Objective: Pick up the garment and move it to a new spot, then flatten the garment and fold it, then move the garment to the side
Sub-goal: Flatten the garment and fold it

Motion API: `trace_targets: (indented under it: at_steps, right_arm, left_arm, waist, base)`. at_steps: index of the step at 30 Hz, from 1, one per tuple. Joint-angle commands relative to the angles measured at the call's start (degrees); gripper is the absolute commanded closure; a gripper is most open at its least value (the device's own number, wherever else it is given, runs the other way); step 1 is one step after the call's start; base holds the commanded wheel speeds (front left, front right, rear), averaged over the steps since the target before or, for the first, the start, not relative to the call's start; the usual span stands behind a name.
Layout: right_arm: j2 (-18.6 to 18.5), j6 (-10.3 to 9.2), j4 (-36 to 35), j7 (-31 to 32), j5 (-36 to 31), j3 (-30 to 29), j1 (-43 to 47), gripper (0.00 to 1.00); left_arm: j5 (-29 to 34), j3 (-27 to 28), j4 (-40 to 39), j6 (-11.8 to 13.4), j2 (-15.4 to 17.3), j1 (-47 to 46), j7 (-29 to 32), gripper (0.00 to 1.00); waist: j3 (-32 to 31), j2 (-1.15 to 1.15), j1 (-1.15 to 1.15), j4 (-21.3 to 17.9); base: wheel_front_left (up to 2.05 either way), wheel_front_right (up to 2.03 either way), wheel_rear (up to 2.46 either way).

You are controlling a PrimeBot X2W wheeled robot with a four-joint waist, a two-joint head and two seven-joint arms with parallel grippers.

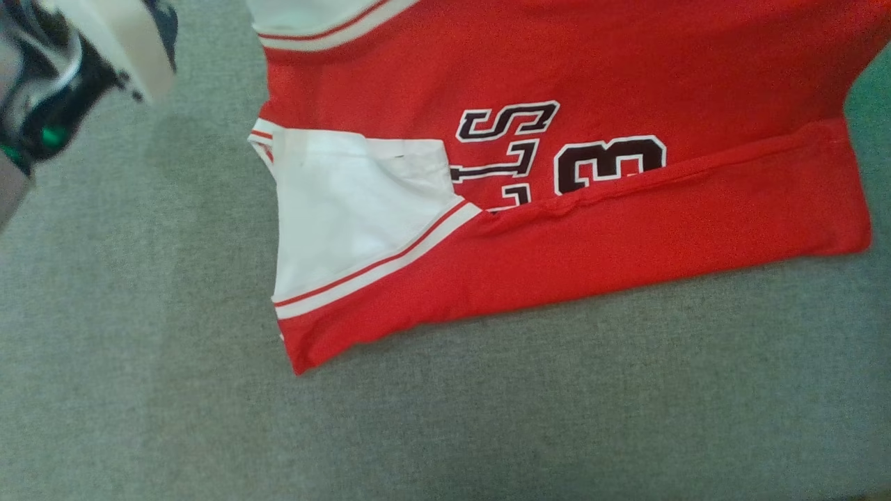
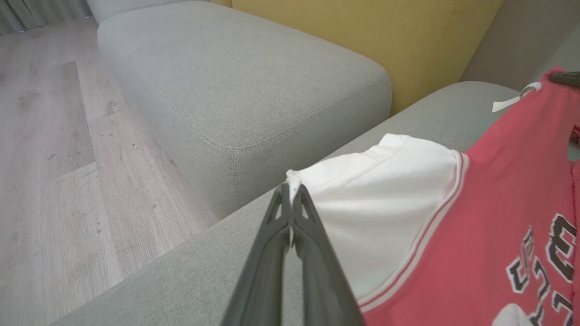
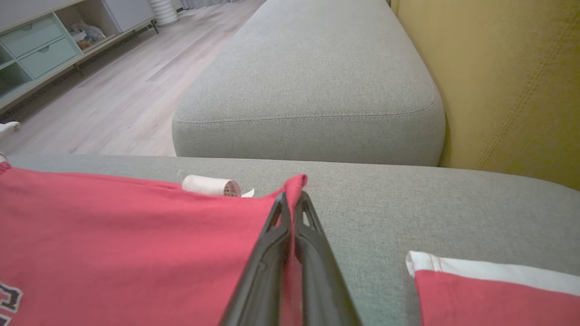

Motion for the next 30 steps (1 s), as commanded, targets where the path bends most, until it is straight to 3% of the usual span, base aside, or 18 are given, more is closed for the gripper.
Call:
trace_targets:
  at_steps: [1,15,23,30]
  right_arm:
    - [-3.1,0.39,-0.6,-1.0,0.7,0.0,2.9,1.0]
    - [-4.4,0.39,-1.0,-4.3,1.1,1.7,10.1,1.0]
    - [-4.8,0.39,-0.6,-5.5,0.3,1.1,14.8,1.0]
    - [-4.3,0.39,0.1,-5.8,-2.1,-1.1,19.2,1.0]
  left_arm:
    - [-0.8,2.1,-1.5,0.1,3.4,-0.6,-0.7,1.0]
    - [-5.8,-0.7,-11.1,1.3,8.5,11.0,-3.7,1.0]
    - [-7.1,-2.1,-17.5,4.4,10.8,17.7,-5.9,1.0]
    - [-5.5,-4.0,-20.0,7.1,10.5,22.6,-9.1,1.0]
  waist:
    - [-0.9,0.0,0.0,0.3]
    - [-6.5,0.0,0.0,1.6]
    - [-8.5,0.0,0.0,2.5]
    - [-9.1,0.0,0.0,2.8]
  base:
    - [0.0,0.0,0.0]
    - [0.0,0.0,0.0]
    - [0.0,0.0,0.0]
    - [0.0,0.0,0.0]
